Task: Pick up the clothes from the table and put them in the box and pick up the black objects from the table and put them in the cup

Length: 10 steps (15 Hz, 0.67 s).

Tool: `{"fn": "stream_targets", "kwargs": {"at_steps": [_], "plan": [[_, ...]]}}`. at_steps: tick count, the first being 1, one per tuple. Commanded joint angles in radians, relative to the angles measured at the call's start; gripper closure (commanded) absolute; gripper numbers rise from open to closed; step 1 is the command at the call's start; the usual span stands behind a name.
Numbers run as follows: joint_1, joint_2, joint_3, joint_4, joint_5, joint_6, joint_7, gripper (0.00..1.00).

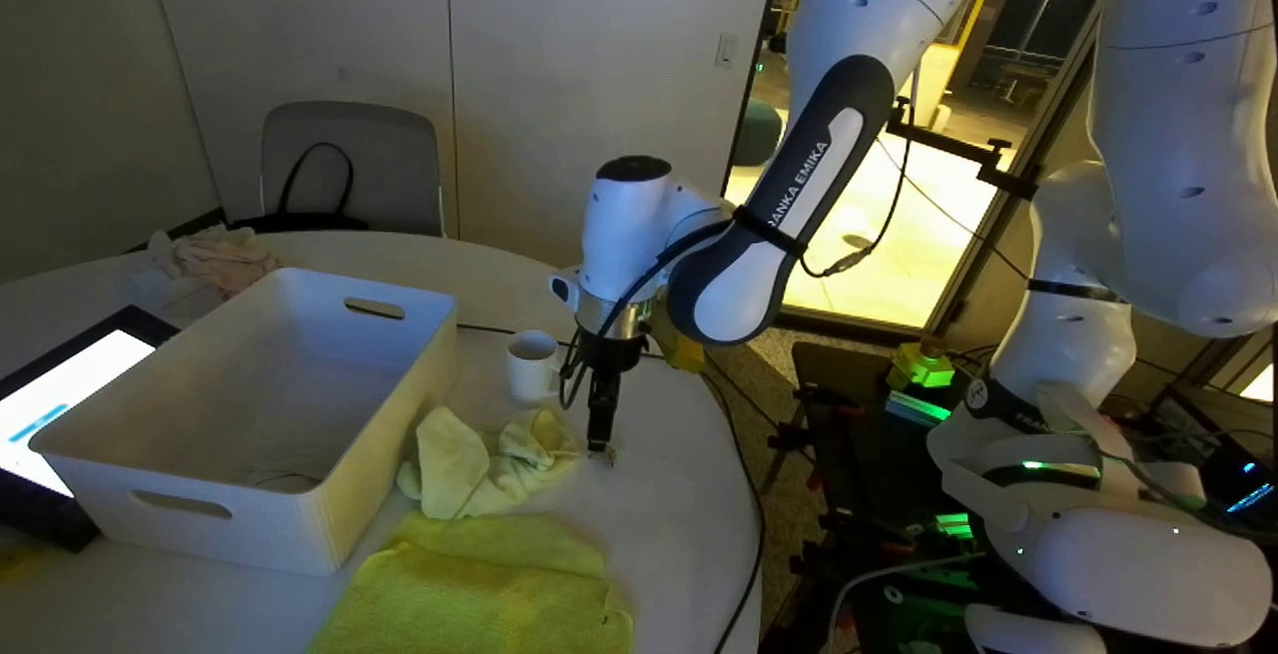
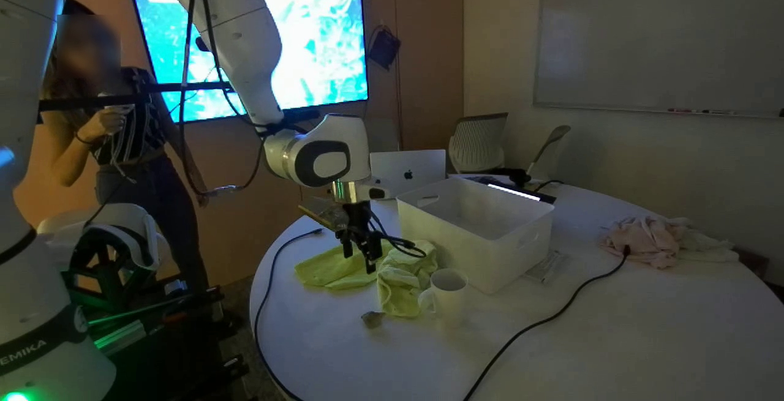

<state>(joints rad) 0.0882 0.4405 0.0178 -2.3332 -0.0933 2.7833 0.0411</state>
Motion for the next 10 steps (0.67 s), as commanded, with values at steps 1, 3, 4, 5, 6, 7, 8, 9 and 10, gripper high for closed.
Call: {"fn": "stream_targets", "kwargs": {"at_steps": [1,3,4,5,6,7,8,9,10], "plan": [[-0.041,0.058,0.029,0.029,0.038,0.01,-0.05,0.0],[-0.056,0.091,0.034,0.045,0.042,0.011,-0.063,0.0],[-0.061,0.108,0.034,0.052,0.045,0.015,-0.065,0.0],[-0.062,0.123,0.029,0.059,0.045,0.019,-0.062,0.0],[-0.069,0.141,0.03,0.068,0.049,0.023,-0.065,0.0],[-0.077,0.156,0.033,0.075,0.052,0.029,-0.069,0.0],[-0.08,0.17,0.031,0.082,0.051,0.034,-0.07,0.0],[-0.083,0.184,0.028,0.089,0.049,0.047,-0.07,0.0],[-0.089,0.2,0.031,0.097,0.048,0.057,-0.076,0.0]]}}
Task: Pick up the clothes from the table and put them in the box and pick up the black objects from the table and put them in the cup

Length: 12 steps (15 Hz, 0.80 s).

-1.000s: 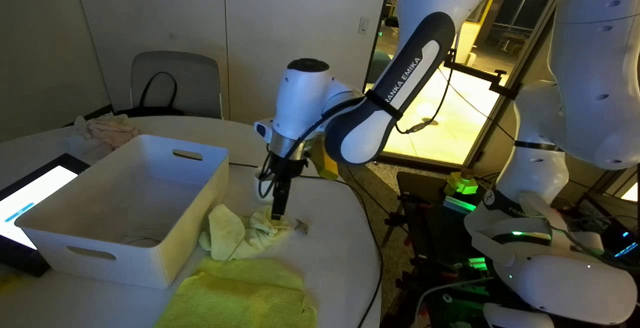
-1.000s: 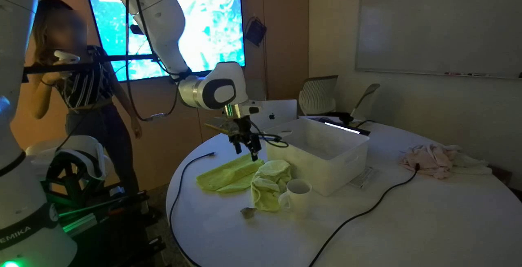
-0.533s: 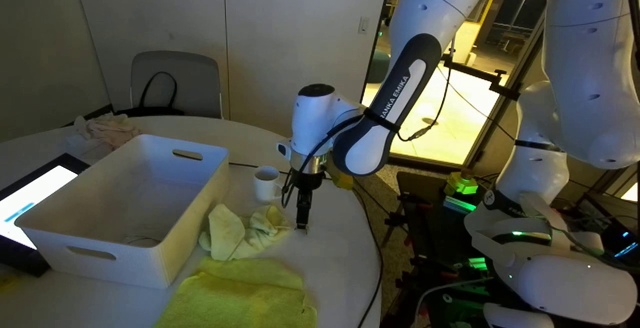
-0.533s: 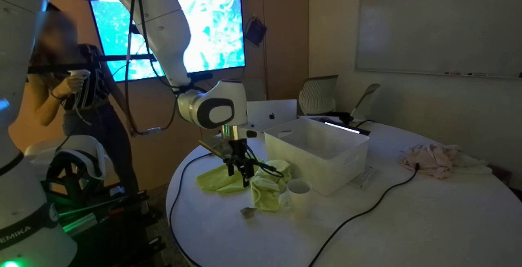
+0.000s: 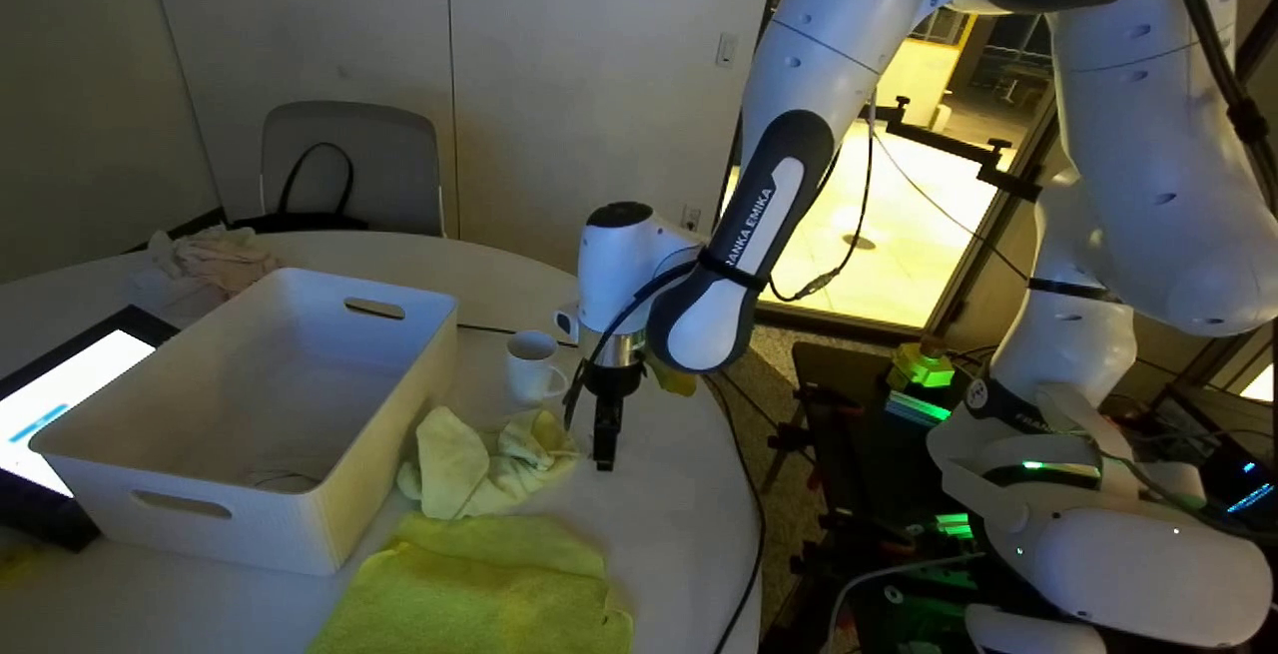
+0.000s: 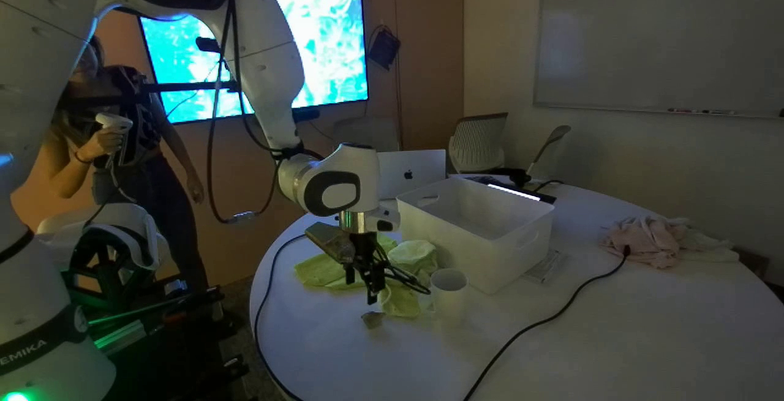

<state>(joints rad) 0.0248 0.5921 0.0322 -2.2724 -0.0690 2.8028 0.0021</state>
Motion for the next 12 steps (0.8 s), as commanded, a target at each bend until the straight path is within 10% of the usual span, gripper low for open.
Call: {"fn": "stream_targets", "kwargs": {"at_steps": [1,12], "plan": [[-0.029,0.064,0.014,0.046,0.021,0.05,-0.039,0.0],[-0.072,0.207,0.012,0.129,0.013,0.129,-0.062,0.0]]}}
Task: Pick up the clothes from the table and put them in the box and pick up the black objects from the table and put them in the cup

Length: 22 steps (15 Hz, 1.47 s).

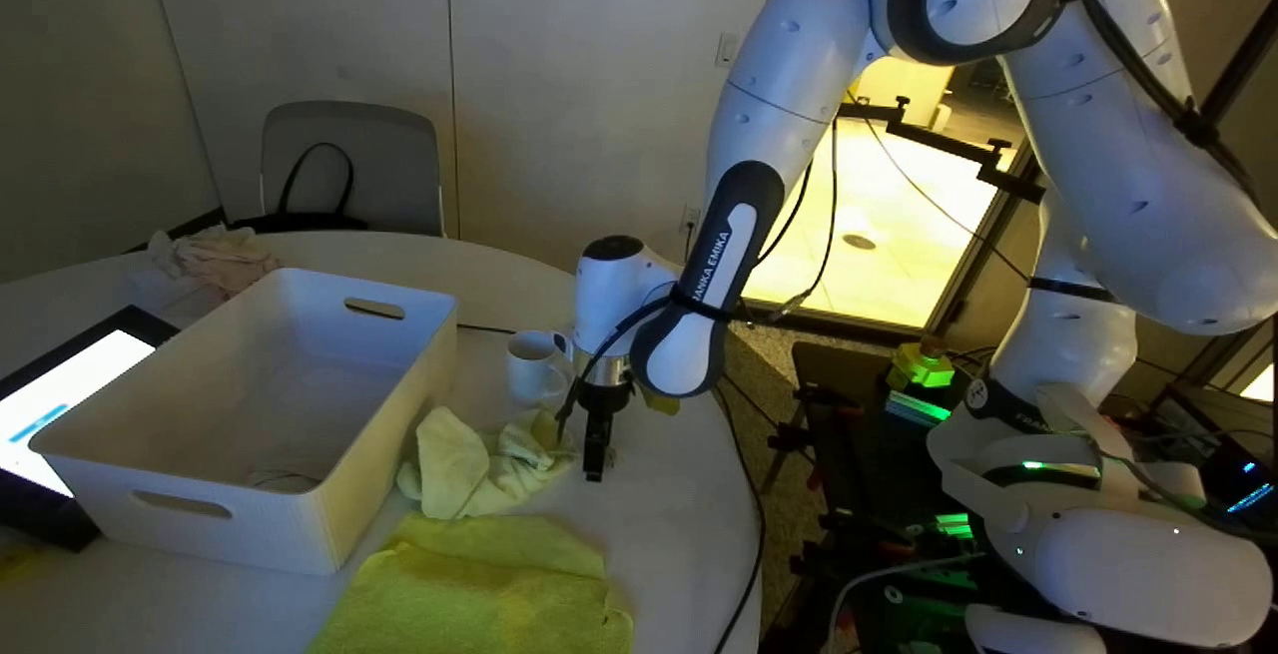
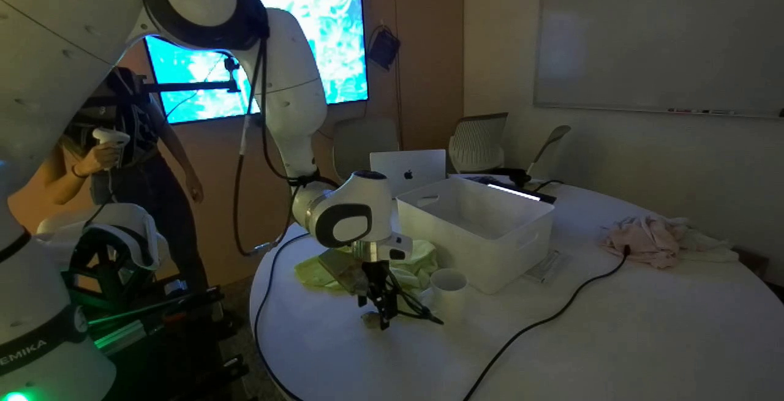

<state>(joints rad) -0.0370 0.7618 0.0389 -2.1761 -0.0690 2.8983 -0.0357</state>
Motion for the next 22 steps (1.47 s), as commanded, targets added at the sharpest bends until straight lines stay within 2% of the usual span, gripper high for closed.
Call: {"fn": "stream_targets", "kwargs": {"at_steps": [1,9,13,22], "plan": [[-0.009,0.047,0.002,0.041,0.011,0.041,-0.024,0.0],[-0.01,0.058,-0.013,0.062,0.01,0.034,-0.017,0.0],[0.025,0.045,-0.051,0.056,-0.002,0.003,0.0,0.0],[0.015,0.028,-0.033,0.043,-0.007,-0.064,-0.029,0.0]]}}
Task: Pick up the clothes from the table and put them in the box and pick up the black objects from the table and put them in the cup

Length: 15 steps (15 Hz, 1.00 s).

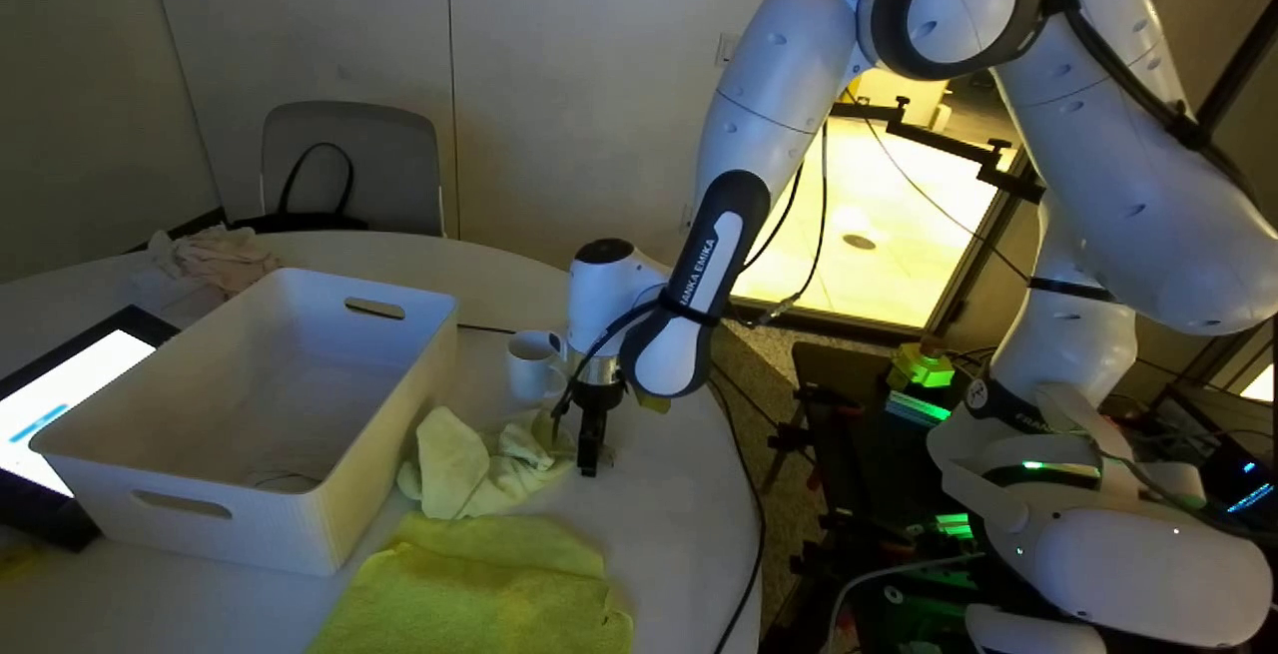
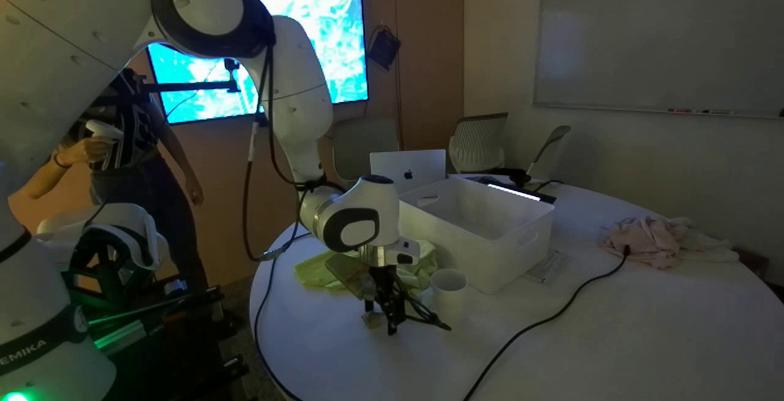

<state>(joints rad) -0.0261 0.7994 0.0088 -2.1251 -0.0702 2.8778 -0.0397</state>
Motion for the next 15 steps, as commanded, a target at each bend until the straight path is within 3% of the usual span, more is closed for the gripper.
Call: {"fn": "stream_targets", "kwargs": {"at_steps": [1,5,6,10,15], "plan": [[-0.003,-0.014,0.002,-0.014,-0.004,-0.051,-0.033,0.0],[0.003,-0.014,-0.002,-0.017,-0.006,-0.062,-0.042,0.02],[0.004,-0.009,-0.003,-0.012,-0.005,-0.061,-0.041,0.13],[0.012,-0.007,-0.004,-0.003,-0.006,-0.07,-0.039,0.23],[0.028,-0.027,-0.016,-0.019,-0.015,-0.09,-0.03,0.24]]}}
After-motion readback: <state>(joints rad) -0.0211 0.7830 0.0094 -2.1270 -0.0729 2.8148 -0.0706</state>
